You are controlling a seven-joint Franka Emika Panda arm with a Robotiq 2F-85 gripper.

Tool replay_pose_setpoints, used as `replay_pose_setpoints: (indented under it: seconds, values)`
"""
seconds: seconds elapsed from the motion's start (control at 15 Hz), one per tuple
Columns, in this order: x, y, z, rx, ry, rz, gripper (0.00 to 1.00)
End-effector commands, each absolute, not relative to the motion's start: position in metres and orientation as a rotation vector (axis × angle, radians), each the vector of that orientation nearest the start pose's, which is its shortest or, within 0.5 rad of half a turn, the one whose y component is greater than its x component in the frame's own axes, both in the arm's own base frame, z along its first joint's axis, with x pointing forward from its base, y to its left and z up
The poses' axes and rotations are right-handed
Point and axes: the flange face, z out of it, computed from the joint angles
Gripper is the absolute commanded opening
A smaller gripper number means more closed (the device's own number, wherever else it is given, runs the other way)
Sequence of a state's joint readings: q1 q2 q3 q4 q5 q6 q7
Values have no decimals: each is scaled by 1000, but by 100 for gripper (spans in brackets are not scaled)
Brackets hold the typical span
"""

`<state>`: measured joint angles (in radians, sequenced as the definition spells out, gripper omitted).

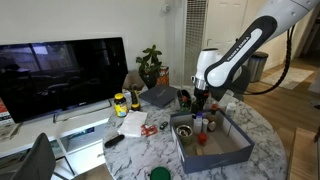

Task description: Remove the white bottle from the box

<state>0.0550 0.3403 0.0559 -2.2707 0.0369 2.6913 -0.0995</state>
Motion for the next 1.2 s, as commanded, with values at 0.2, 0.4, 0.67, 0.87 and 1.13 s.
replay_pose_setpoints:
  seconds: [0.2, 0.4, 0.67, 0.87, 1.13]
  values:
    - [547, 56, 209, -3130, -185, -100, 42]
    - [546, 62, 214, -3137, -195, -102, 19]
    - [532, 77, 236, -3167, -247, -89, 19]
    - [521, 94, 274, -3235, -335, -109, 19]
    - [511, 129, 331, -3301, -529, -109, 19]
